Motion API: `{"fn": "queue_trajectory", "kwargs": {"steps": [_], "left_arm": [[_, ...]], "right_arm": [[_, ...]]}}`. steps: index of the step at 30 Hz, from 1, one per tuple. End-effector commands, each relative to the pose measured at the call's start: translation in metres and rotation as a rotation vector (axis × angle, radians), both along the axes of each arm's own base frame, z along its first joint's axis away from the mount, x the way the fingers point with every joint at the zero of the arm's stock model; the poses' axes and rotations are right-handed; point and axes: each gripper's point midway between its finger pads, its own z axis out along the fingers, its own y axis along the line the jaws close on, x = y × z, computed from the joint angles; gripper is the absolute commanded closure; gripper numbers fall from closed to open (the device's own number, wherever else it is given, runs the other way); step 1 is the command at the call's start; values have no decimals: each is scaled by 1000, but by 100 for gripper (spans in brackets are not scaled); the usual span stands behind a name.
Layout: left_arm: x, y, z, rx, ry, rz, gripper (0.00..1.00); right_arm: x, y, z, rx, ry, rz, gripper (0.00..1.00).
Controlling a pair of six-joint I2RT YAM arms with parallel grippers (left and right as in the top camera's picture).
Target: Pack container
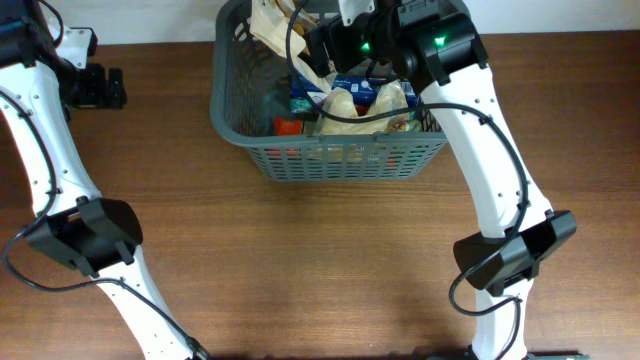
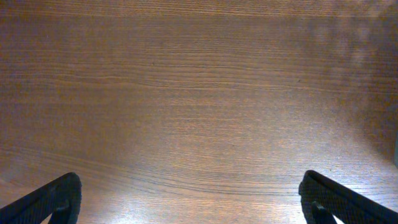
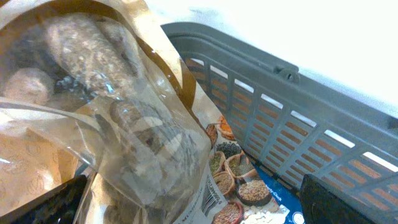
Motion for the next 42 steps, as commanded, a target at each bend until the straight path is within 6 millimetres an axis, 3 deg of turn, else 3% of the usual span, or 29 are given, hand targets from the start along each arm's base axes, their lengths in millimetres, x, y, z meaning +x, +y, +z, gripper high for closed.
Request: {"fn": "queue_trajectory", "kwargs": {"steps": [1,6,8,11,15,20,25,29,33,35,38,42], "left_arm": [[0,2,0,-7,-3,13,1],[0,2,0,-7,-3,13,1],[0,2,0,-7,-3,13,1],[0,2,0,-7,-3,13,1],[0,2,0,-7,-3,13,1],[0,2,0,-7,-3,13,1],[0,2,0,-7,-3,13,1],[0,2,0,-7,-3,13,1],[0,2,0,-7,-3,13,1],[0,2,0,-7,-3,13,1],[0,2,0,-7,-3,13,1],[0,2,0,-7,-3,13,1]], "right_arm": [[-7,4,12,14,-18,20,1],[-2,-3,10,5,-10,-31,1],[-10,9,15,82,26,17,1],[7,-20,6,-55,-28,-115,1],[-3,-17,0,-39,29,-74,1],[-5,-55,-8,-122,70,-180,1],[-18,-130,42,-101,19,-325,1],[-36,-206,77,-96,-17,-619,1],[-75,-287,113,1,-34,-910,1],[-86,-313,114,21,-17,-990,1],[-104,-355,96,16,77,-1106,1],[-120,-385,68,6,209,-1211,1]]}}
